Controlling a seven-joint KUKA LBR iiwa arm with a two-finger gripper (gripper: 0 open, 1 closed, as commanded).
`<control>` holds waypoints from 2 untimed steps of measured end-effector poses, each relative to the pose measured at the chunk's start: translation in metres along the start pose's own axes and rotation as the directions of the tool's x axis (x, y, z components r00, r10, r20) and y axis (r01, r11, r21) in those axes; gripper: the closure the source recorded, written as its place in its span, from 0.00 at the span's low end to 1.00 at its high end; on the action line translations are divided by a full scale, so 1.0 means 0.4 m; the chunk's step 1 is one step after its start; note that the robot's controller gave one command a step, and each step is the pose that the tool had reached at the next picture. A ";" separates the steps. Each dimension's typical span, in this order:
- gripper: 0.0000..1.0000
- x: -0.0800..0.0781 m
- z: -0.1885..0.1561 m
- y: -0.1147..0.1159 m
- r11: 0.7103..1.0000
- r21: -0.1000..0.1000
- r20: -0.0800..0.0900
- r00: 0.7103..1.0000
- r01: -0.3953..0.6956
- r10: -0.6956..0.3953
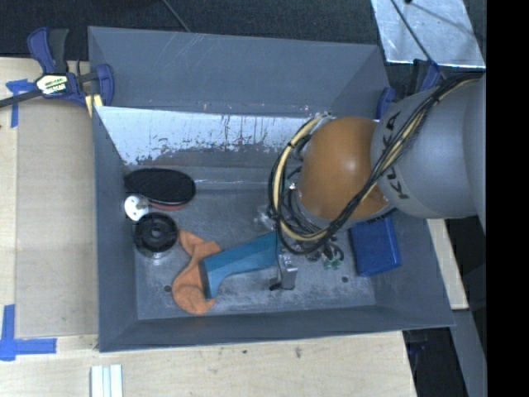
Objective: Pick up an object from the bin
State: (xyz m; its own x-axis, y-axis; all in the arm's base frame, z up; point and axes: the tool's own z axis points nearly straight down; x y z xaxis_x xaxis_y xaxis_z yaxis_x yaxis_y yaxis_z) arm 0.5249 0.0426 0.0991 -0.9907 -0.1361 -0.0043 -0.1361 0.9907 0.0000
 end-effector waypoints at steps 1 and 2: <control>1.00 -0.001 0.071 0.093 0.997 -0.001 0.000 0.997 -0.077 0.077; 1.00 -0.001 0.071 0.093 0.997 -0.001 0.000 0.997 -0.077 0.077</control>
Offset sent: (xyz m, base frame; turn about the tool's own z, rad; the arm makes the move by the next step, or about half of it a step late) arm 0.0000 0.0000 0.0000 0.0000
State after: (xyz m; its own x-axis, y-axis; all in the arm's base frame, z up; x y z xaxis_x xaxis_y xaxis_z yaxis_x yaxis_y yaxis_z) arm 0.5202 0.0796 0.0707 -0.9982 -0.0596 -0.0045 -0.0596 0.9982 0.0013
